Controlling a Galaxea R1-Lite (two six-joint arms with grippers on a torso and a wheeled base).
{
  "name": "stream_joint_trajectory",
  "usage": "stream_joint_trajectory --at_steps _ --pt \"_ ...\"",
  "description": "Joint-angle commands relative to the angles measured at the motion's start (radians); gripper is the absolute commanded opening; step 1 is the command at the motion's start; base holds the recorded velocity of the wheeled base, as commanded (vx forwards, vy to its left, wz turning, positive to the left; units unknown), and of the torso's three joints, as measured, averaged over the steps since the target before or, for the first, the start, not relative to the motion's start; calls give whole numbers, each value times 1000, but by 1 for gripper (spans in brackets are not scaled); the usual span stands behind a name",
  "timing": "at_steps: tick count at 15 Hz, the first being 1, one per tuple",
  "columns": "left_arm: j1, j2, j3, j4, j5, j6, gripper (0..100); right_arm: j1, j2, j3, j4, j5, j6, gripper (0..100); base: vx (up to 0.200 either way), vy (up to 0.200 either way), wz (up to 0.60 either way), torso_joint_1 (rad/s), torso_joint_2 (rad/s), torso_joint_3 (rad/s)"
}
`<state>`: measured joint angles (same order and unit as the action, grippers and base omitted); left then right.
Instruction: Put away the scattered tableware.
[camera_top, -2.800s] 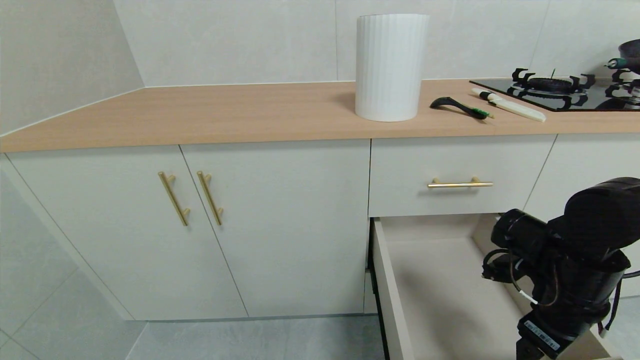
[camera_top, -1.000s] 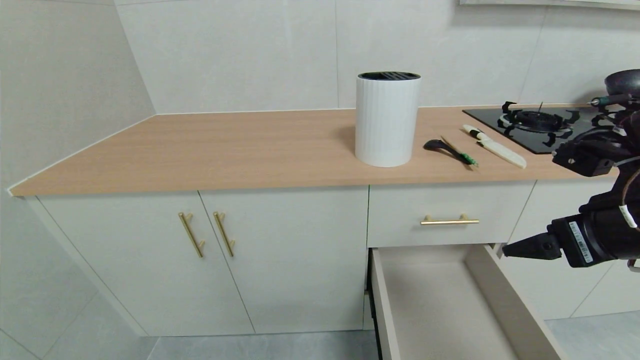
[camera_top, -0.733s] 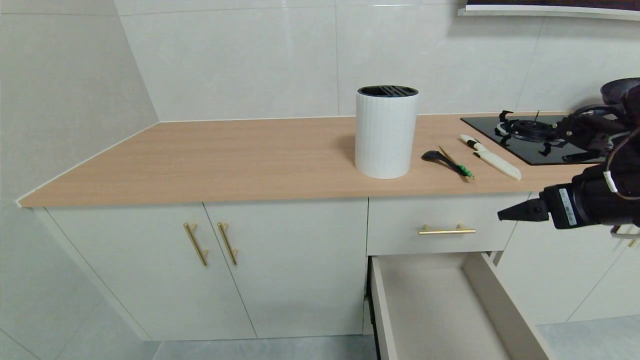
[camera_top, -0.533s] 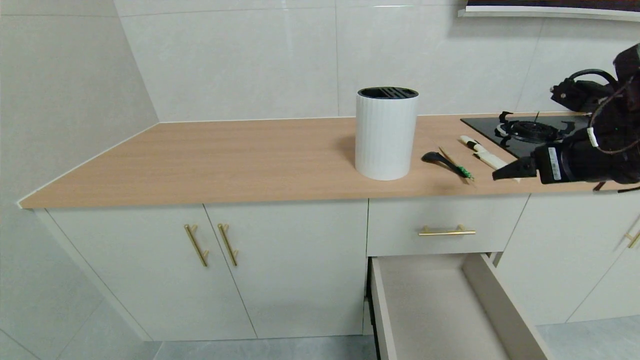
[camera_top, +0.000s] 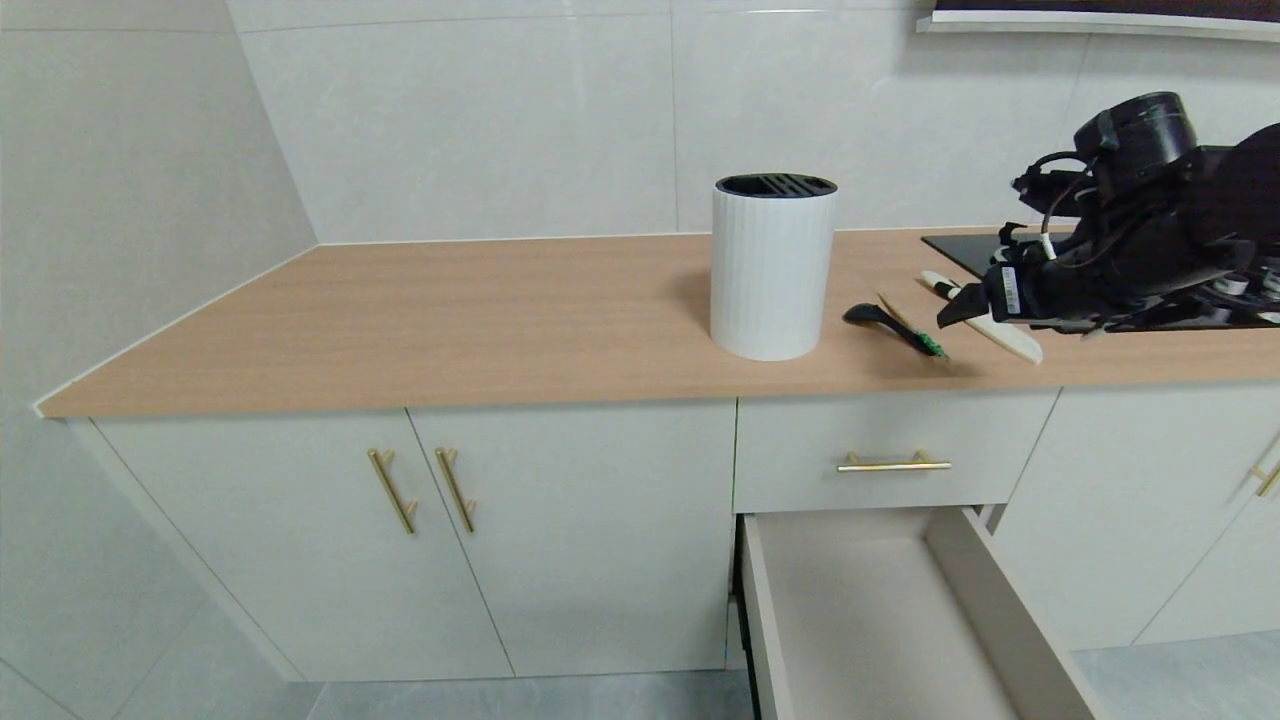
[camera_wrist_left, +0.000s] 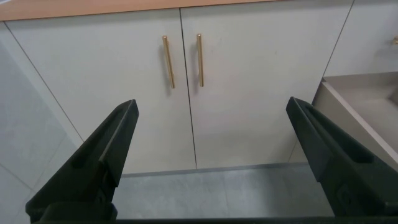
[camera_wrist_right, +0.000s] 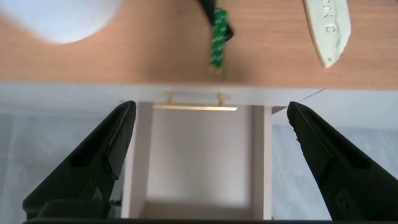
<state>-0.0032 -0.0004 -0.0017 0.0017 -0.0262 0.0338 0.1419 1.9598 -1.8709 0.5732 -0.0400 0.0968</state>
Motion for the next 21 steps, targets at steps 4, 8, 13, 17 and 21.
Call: stream_joint_trajectory --at_steps 4,8,13,17,21 --pt "0 0 0 0 0 0 100 -8 157 -50 -65 -4 3 100 0 0 0 0 0 0" --pt "0 0 0 0 -1 0 100 -8 206 -62 -99 -31 3 100 0 0 0 0 0 0" --pt "0 0 0 0 0 0 100 -8 231 -80 -108 -32 31 100 0 0 0 0 0 0" --pt "0 0 0 0 0 0 100 -8 243 -79 -144 -34 32 0 0 0 0 0 0 0" --pt "0 0 0 0 0 0 100 -8 251 -80 -145 -34 31 0 0 0 0 0 0 0"
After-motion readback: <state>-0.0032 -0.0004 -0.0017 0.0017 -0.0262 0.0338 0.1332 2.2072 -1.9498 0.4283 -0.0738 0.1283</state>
